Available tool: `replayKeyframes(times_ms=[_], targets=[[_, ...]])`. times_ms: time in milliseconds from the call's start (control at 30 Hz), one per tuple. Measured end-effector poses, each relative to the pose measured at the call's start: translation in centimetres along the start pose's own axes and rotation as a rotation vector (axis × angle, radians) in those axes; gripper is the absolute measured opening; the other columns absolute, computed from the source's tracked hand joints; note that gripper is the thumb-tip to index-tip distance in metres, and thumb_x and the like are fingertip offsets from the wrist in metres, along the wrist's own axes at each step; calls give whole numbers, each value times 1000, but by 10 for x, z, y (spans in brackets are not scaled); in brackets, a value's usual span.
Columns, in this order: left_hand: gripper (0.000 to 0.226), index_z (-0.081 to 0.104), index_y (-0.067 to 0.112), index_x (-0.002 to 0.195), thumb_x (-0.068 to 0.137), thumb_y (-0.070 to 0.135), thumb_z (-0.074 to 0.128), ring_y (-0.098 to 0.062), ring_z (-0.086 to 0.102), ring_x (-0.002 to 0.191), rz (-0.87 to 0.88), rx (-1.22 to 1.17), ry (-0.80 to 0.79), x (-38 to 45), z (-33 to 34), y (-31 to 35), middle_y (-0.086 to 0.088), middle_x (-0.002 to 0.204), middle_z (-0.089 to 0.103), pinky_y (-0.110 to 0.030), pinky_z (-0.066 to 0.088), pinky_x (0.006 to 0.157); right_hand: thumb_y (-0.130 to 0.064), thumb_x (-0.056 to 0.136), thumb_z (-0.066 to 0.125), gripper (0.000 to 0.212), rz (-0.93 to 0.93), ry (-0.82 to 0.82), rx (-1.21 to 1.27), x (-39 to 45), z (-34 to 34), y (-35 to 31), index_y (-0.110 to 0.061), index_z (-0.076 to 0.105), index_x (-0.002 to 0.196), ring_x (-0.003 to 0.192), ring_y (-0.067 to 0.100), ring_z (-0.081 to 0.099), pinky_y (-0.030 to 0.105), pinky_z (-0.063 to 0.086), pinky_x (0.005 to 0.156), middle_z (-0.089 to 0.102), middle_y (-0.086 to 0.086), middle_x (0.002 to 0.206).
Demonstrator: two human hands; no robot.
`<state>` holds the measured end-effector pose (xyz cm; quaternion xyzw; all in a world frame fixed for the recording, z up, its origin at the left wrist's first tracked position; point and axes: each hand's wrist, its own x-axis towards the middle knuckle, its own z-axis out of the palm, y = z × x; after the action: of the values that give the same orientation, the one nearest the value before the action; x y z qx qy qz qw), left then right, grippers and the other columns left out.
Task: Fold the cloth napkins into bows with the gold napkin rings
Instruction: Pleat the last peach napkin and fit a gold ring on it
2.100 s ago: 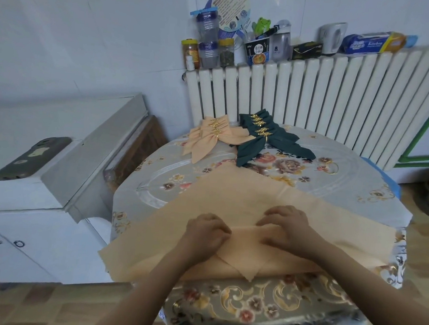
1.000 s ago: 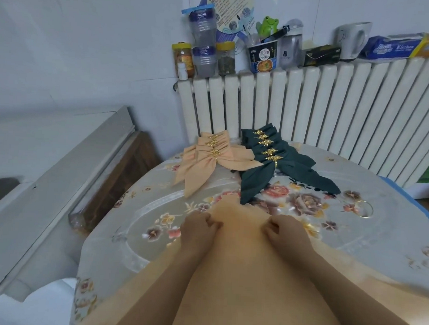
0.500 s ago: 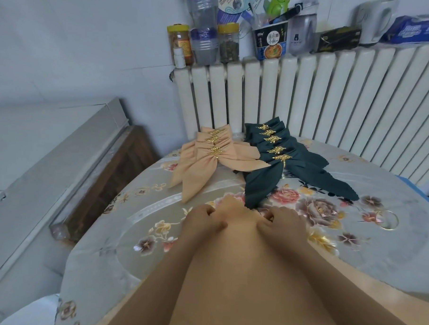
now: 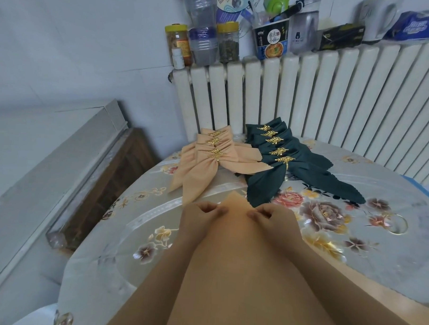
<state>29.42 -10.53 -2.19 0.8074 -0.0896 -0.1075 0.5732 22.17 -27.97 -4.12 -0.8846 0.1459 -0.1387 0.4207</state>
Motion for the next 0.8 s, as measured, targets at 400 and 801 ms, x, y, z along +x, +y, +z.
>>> replayKeyframes(times_ms=[400,801], targets=[[3,71,23,80,83,22,70,-3,60,79,27,104,-34,12,10,-8,11,80,67,-21,45,71,-22,84,64,11,162,-84,-3,15,-1,1,-23,72,90,84,8,61,23,45,71,67,-10,83],[23,70,42,78,83,19,70,2,62,87,183,155,-109,6,-1,-18,14,87,69,-14,46,76,-9,84,64,19,-12,-102,128,9,-8,6,-24,75,88,77,-3,62,9,44,67,69,-15,80]])
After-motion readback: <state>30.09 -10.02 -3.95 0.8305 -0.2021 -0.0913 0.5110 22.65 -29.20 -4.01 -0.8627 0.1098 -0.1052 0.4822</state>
